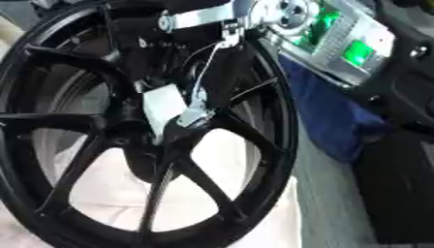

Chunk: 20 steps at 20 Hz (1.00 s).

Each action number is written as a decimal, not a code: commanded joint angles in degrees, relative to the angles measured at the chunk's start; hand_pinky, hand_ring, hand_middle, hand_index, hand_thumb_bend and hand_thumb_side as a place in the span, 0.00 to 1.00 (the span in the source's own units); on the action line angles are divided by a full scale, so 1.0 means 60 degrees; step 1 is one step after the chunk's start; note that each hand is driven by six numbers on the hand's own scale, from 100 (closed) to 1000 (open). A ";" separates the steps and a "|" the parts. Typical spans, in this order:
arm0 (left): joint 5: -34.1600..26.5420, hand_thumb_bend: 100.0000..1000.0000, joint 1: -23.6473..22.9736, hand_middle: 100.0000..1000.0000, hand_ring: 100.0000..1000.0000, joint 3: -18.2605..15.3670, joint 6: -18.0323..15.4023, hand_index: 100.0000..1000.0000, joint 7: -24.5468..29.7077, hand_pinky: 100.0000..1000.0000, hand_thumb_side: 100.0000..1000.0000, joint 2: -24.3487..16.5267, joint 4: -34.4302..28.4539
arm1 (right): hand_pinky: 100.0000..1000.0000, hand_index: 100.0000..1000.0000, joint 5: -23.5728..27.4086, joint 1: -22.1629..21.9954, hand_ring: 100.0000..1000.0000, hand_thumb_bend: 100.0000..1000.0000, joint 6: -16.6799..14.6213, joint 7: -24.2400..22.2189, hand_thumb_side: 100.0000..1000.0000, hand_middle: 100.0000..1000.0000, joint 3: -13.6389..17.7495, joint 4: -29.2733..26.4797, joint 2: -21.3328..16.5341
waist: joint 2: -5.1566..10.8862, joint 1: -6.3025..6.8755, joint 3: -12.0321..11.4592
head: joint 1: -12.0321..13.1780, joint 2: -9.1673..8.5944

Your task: Pull the pin out of the wheel hub.

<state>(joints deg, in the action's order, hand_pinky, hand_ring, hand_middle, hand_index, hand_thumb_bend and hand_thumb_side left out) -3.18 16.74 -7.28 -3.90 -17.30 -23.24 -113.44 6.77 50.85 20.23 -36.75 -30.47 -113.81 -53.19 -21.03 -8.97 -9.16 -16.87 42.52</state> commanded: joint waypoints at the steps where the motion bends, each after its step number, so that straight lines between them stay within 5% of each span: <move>1: 0.0028 0.20 0.0115 0.48 0.49 -0.0069 0.0004 0.66 -0.0001 0.91 0.60 -0.0210 -0.0191 | 0.78 0.71 0.0021 0.0060 0.73 0.57 -0.0008 0.0012 0.16 0.69 0.0065 0.0057 -0.0138 | 0.0131 0.0066 -0.0003 | -0.0050 -0.0095; 20: 0.0063 0.20 0.0094 0.48 0.49 -0.0122 0.0013 0.66 0.0023 0.91 0.60 -0.0147 -0.0191 | 0.74 0.64 -0.0296 -0.0178 0.66 0.52 -0.0283 0.0302 0.11 0.61 -0.0007 0.0363 -0.0146 | 0.0076 0.0066 -0.0032 | 0.0028 -0.0133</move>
<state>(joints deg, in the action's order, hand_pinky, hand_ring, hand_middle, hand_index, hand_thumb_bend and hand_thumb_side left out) -3.04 16.75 -7.34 -3.83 -17.22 -23.23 -113.44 5.14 49.33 18.55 -35.19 -31.07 -111.39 -53.17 -21.52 -8.96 -9.34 -16.78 42.20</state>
